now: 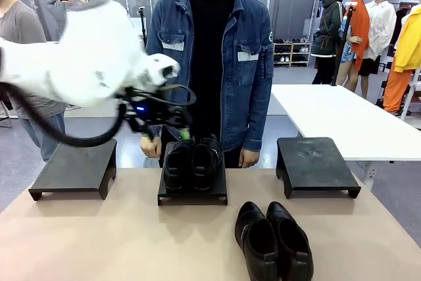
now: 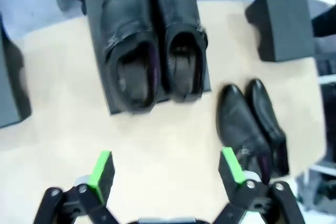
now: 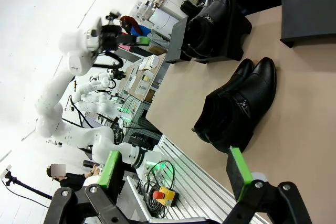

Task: Place the shoes on the stand as instructed by the person.
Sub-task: Pick up another pair of Shoes and place it on the Shoes Stand indicated by the person.

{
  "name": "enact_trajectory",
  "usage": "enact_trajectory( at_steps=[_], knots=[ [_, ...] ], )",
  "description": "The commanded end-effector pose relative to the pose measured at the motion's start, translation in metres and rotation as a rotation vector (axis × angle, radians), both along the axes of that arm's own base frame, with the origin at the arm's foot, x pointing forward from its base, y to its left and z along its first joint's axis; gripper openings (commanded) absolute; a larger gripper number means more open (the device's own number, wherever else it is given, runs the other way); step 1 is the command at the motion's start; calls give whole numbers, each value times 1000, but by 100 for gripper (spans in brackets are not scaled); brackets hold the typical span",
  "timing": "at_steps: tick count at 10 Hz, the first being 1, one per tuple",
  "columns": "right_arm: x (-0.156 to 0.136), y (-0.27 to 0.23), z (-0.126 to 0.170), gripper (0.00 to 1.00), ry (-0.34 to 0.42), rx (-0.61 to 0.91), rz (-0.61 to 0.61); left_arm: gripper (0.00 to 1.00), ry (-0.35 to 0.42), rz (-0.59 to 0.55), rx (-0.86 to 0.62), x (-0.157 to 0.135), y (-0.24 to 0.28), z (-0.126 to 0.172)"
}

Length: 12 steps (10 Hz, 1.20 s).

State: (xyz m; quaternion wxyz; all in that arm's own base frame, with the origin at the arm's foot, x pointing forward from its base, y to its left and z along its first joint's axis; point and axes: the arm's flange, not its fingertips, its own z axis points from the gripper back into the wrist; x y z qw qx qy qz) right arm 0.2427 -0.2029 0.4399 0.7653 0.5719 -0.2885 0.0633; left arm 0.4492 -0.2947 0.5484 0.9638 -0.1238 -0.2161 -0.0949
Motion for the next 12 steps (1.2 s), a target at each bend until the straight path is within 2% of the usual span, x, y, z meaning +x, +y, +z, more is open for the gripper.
enact_trajectory(
  at_steps=[1,3,6,9,12],
  knots=[
    [-2,-2,0,100,-21,-2,7,100,67,-55,-73,-36,103,9],
    [-2,-2,0,100,-21,-2,7,100,75,-104,-260,-62,202,8],
    [-2,-2,0,100,-21,-2,7,100,127,-228,-502,-86,328,-20],
    [-2,-2,0,100,-21,-2,7,100,127,-341,-798,-96,445,-79],
    [-2,-2,0,100,-21,-2,7,100,102,-309,-1006,-108,508,-148]
  ],
)
